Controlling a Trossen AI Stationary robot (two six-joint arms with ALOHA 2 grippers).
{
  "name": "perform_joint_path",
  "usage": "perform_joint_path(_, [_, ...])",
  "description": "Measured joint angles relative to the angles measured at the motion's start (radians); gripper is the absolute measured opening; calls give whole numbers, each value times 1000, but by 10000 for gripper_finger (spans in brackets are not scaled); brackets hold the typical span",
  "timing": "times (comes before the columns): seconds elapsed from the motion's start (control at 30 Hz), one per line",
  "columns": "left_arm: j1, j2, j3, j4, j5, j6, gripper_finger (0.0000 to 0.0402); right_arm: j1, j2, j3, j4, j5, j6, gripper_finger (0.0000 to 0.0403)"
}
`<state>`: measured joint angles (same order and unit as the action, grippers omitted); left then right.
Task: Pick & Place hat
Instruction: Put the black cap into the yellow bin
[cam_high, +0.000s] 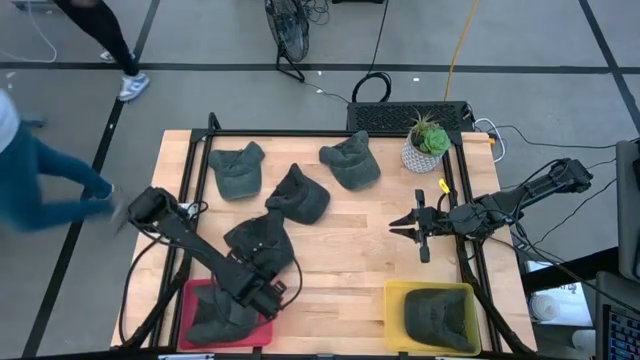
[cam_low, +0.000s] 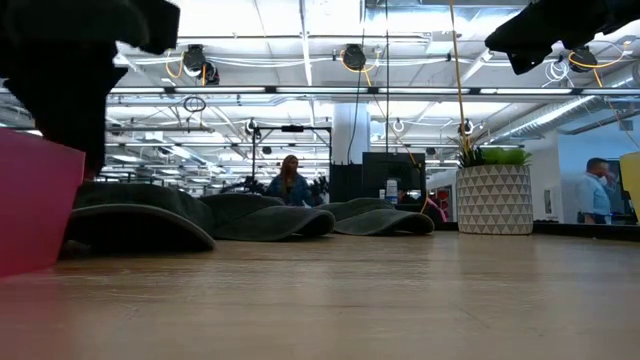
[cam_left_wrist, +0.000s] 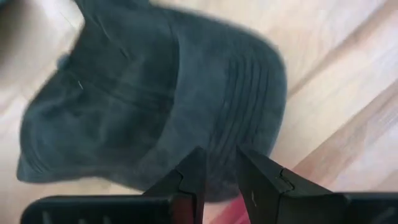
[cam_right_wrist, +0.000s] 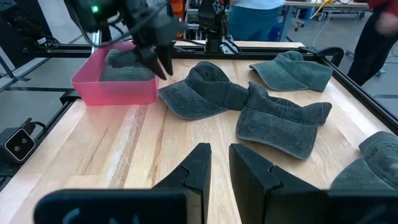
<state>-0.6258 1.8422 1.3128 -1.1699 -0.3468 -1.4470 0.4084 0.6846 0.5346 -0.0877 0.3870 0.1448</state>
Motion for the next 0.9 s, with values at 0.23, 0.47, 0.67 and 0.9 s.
perform_joint_path(0.23, [-29,-2,0,9,61,-22,92,0,0,0,0,0,0,45])
perform_joint_path(0.47, [-74,-4,2,21,133,-67,92,0,0,0,1,0,0,45])
perform_joint_path(0.67, [-83,-4,0,-18,153,-74,92,0,0,0,1,0,0,45])
perform_joint_path(0.9, [-65,-44,0,-77,130,-74,92,0,0,0,1,0,0,45])
